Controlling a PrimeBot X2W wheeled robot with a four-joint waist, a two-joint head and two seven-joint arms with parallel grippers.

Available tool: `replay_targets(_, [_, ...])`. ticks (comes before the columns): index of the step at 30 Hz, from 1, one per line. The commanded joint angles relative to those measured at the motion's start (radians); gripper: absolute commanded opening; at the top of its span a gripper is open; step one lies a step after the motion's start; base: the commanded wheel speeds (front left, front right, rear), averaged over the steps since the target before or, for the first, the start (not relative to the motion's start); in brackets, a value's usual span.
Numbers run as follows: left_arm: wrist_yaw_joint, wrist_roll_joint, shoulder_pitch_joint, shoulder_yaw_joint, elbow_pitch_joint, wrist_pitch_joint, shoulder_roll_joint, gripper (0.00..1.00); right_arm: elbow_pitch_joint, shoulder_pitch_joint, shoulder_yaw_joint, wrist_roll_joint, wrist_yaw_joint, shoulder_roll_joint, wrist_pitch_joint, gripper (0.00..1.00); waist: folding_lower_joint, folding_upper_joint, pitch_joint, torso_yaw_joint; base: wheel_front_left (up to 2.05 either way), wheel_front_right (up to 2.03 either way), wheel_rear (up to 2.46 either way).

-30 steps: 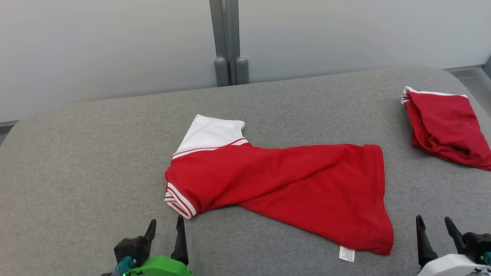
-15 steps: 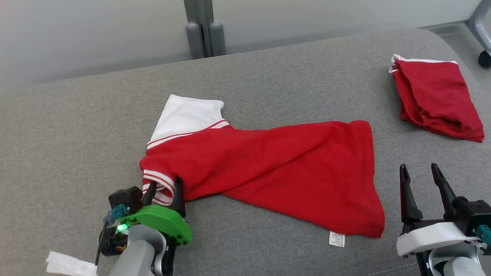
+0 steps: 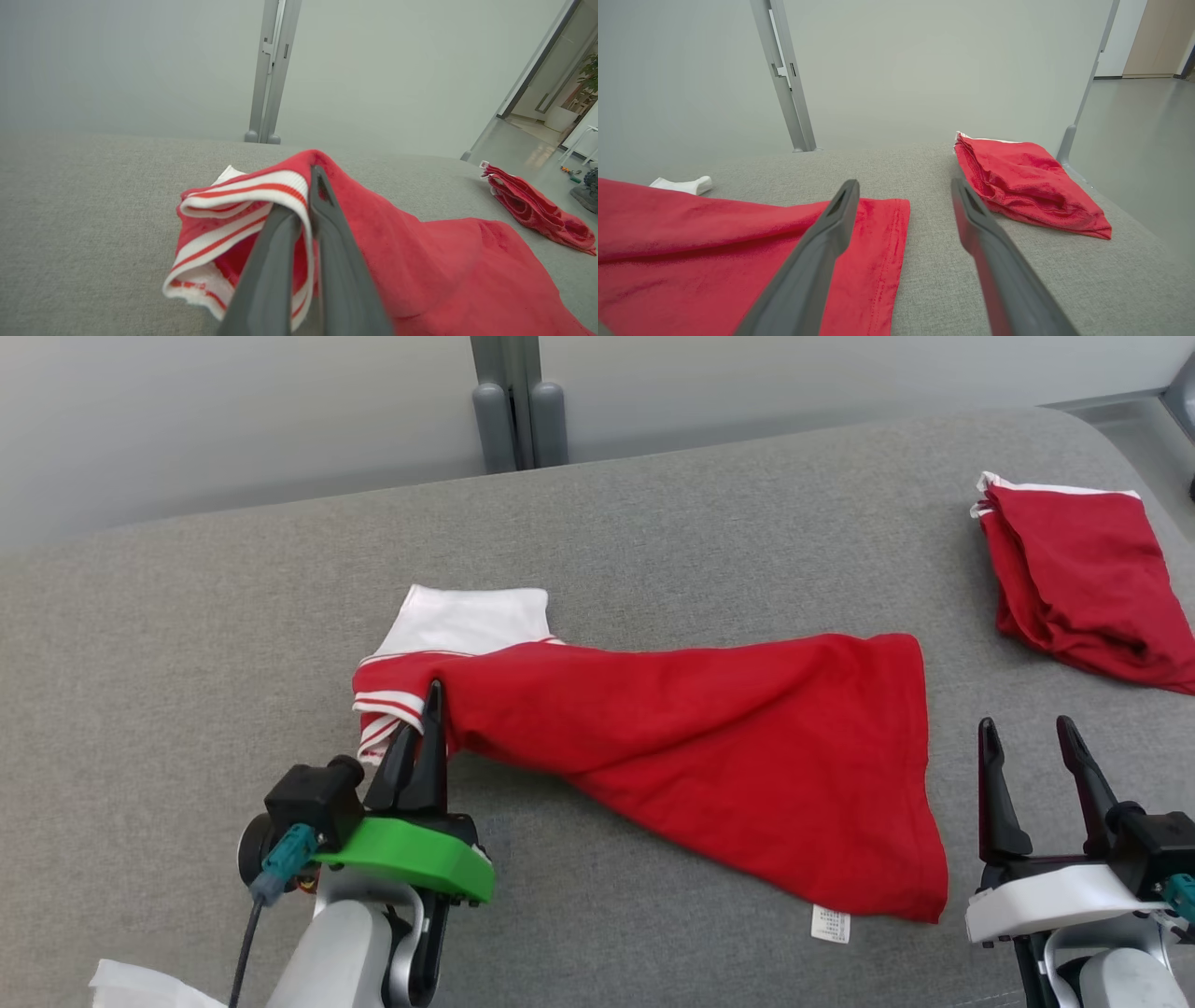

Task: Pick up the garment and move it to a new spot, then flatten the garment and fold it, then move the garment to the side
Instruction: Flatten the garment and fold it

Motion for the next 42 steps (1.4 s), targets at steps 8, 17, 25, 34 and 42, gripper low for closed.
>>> replay_targets(8, [0.071,0.117,0.11,-0.092,-0.296,-0.003,0.004,0.0,-0.017,0.012,-0.005,-0.011,-0.002,0.004,-0.004,1.0,0.0,0.0,-0.031,0.018,0.0,0.0,0.0])
replay_targets(17, [0.16,0.028,0.033,-0.119,-0.16,0.046,0.008,0.0,-0.019,-0.024,0.026,0.009,-0.002,0.006,-0.004,1.0,0.0,0.0,0.018,-0.046,0.0,0.0,0.0])
replay_targets(25, [0.135,0.026,-0.255,-0.031,0.18,0.024,0.058,0.0,-0.03,-0.092,0.071,0.027,-0.002,0.006,-0.004,1.0,0.0,0.0,0.129,-0.136,0.0,0.0,0.0])
replay_targets(34, [0.091,0.011,-0.485,0.003,0.478,-0.001,0.045,1.0,-0.011,-0.128,0.101,0.047,-0.002,0.006,-0.004,1.0,0.0,0.0,0.189,-0.159,0.0,0.0,0.0])
replay_targets(42, [0.08,0.032,-0.355,0.077,0.353,-0.002,0.028,1.0,0.001,-0.095,0.092,0.036,-0.002,0.005,-0.004,1.0,0.0,0.0,0.125,-0.081,0.0,0.0,0.0])
